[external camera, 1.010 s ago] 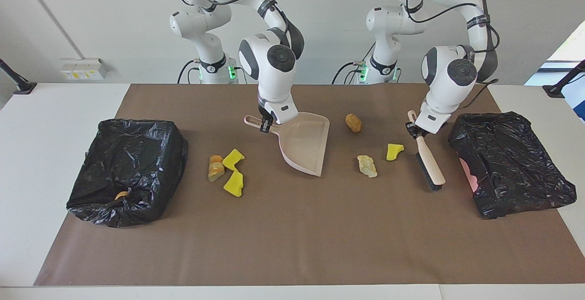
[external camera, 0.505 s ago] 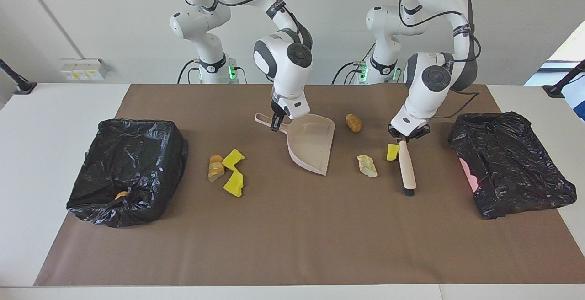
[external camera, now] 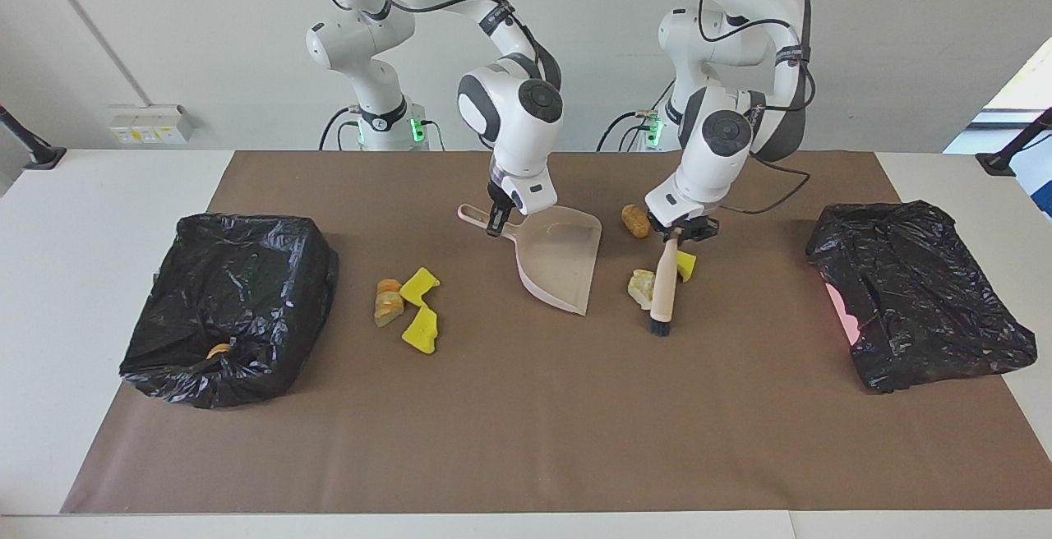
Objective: Sweep and dump trash in bin
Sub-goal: 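Sweep the yellow sponge pieces toward the dustpan with the left gripper's brush, then sweep the cookie and sponge pieces into the dustpan with the left gripper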
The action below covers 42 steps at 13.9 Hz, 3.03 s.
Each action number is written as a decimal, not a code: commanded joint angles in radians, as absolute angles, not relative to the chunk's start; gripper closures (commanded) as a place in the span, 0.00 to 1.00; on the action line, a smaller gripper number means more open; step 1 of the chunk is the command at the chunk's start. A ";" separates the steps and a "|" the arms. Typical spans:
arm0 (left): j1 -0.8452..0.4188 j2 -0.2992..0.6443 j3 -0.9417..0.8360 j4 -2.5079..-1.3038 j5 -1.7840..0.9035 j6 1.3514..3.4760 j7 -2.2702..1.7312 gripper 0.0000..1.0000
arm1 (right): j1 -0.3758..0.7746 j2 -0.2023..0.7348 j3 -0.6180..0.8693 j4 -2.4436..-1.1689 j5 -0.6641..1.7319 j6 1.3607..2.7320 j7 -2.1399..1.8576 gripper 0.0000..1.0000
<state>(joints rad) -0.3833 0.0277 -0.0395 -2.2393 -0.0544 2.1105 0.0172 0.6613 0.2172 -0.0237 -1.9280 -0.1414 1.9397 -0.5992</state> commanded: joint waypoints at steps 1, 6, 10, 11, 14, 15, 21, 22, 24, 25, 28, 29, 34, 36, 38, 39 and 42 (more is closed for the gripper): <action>-0.512 -0.015 -0.026 -2.278 -0.132 2.085 0.037 1.00 | 0.655 0.189 -0.021 -1.962 -0.164 1.962 -0.574 1.00; -0.601 -0.008 -0.025 -2.188 -0.268 1.968 -0.001 1.00 | 0.653 0.189 -0.021 -1.962 -0.163 1.962 -0.572 1.00; -0.526 -0.078 -0.011 -2.171 -0.261 1.855 -0.087 1.00 | 0.637 0.190 -0.021 -1.973 -0.147 1.967 -0.574 1.00; -0.491 -0.115 -0.011 -2.172 -0.255 1.832 -0.116 1.00 | 0.626 0.190 -0.021 -1.980 -0.146 1.979 -0.575 1.00; -0.342 -0.201 -0.011 -2.178 -0.198 1.723 -0.129 1.00 | 0.626 0.190 -0.021 -2.019 -0.146 2.028 -0.575 1.00; -0.319 -0.215 -0.012 -2.190 -0.145 1.697 -0.143 1.00 | 0.626 0.190 -0.021 -2.019 -0.146 2.028 -0.577 1.00; -0.137 -0.299 -0.014 -2.379 -0.120 1.831 -0.178 1.00 | 0.626 0.189 -0.021 -2.020 -0.146 2.029 -0.577 1.00; -0.146 -0.302 -0.015 -2.413 -0.120 1.865 -0.230 1.00 | 0.626 0.189 -0.021 -2.020 -0.146 2.029 -0.577 1.00; -0.170 -0.292 -0.024 -2.474 -0.120 1.935 -0.325 1.00 | 0.626 0.189 -0.021 -2.020 -0.146 2.029 -0.577 1.00; -0.217 -0.288 -0.025 -2.499 -0.120 1.971 -0.369 1.00 | 0.626 0.189 -0.021 -2.020 -0.146 2.029 -0.577 1.00; -0.358 -0.253 -0.026 -2.508 -0.127 2.052 -0.510 1.00 | 0.626 0.189 -0.021 -2.020 -0.146 2.029 -0.577 1.00; -0.394 -0.232 -0.026 -2.505 -0.132 2.095 -0.534 1.00 | 0.626 0.189 -0.021 -2.020 -0.146 2.029 -0.577 1.00; -0.549 -0.143 -0.026 -2.432 -0.245 2.198 -0.487 1.00 | 0.626 0.189 -0.021 -2.020 -0.146 2.029 -0.577 1.00; -0.610 -0.141 -0.028 -2.419 -0.250 2.200 -0.390 1.00 | 0.626 0.189 -0.021 -2.020 -0.146 2.029 -0.577 1.00; -0.652 -0.144 -0.028 -2.418 -0.253 2.198 -0.326 1.00 | 0.626 0.189 -0.021 -2.020 -0.146 2.028 -0.577 1.00; -0.676 -0.141 -0.028 -2.401 -0.255 2.192 -0.287 1.00 | 0.626 0.189 -0.021 -2.020 -0.146 2.029 -0.577 1.00; -0.687 -0.117 -0.026 -2.336 -0.255 2.152 -0.279 1.00 | 0.626 0.189 -0.021 -2.020 -0.146 2.029 -0.577 1.00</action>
<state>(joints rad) -0.6733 -0.1444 -0.0421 -2.3897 -0.2356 2.1871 -0.3155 0.6346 0.2105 -0.0273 -1.9874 -0.1411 2.0051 -0.5979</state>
